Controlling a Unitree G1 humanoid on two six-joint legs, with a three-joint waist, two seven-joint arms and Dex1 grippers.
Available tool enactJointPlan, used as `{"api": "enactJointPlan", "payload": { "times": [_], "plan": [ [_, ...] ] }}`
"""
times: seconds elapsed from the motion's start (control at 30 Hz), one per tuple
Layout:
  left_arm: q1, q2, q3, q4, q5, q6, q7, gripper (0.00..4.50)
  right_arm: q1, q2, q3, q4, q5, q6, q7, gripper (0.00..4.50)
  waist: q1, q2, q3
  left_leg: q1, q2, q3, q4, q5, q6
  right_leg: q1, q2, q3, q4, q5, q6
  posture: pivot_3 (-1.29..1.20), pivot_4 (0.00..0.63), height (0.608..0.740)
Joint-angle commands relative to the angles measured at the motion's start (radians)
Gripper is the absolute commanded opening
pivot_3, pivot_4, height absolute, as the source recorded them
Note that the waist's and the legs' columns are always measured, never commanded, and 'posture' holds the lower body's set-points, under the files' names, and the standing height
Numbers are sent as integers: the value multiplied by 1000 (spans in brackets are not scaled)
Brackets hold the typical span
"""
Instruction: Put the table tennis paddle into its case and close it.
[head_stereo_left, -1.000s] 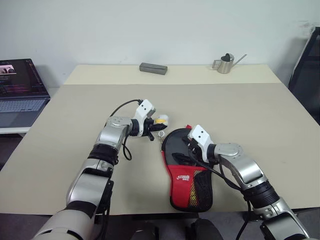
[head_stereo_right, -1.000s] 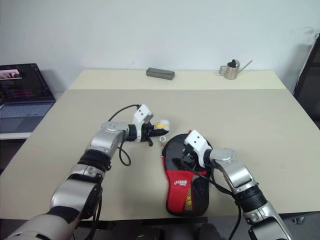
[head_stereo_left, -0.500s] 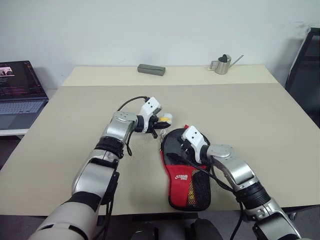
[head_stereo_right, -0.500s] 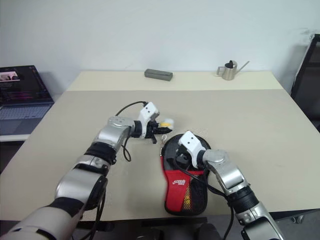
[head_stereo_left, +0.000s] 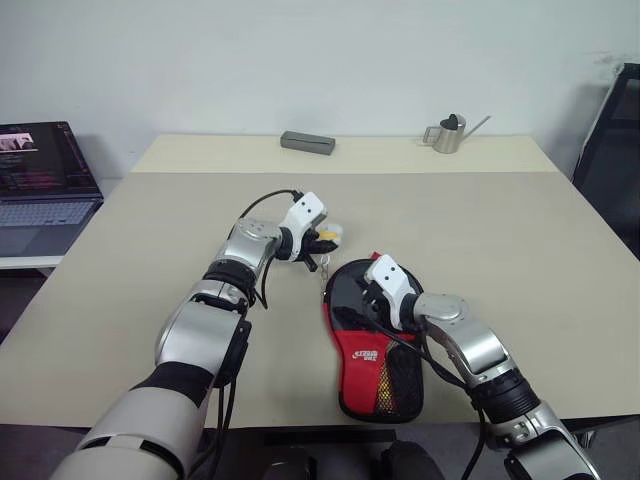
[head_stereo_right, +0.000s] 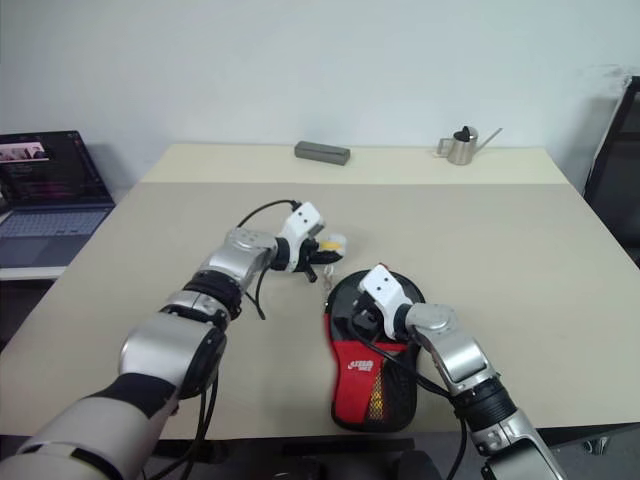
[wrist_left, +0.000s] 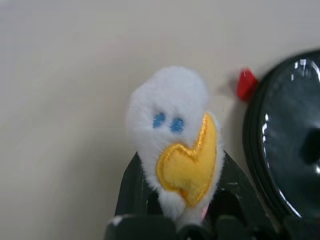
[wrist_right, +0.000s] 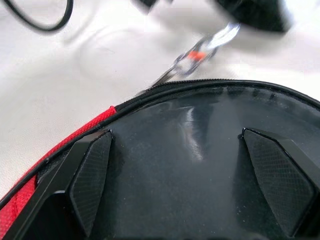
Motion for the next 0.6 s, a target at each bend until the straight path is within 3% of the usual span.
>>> {"api": "enactJointPlan", "payload": {
  "times": [0.03,0.37,0.6],
  "plan": [
    [-36,11,27,-7,-11,-24,-5,485,97,-36,41,164,-38,57,7,4500,3,1,-2,1,0,0,0,0,0,1,0,0,0,0,0,0,150,740],
    [-72,-56,32,63,25,-77,140,485,96,-1,46,172,-41,68,-13,4500,11,0,-6,14,0,-2,-2,-2,-2,13,0,-2,-4,-3,5,0,150,740],
    [-93,-124,26,105,65,-103,274,485,122,5,51,143,-40,91,-30,4500,10,0,-7,15,0,-2,-2,-2,-2,14,1,-2,-4,-3,5,0,150,740]
  ]
}}
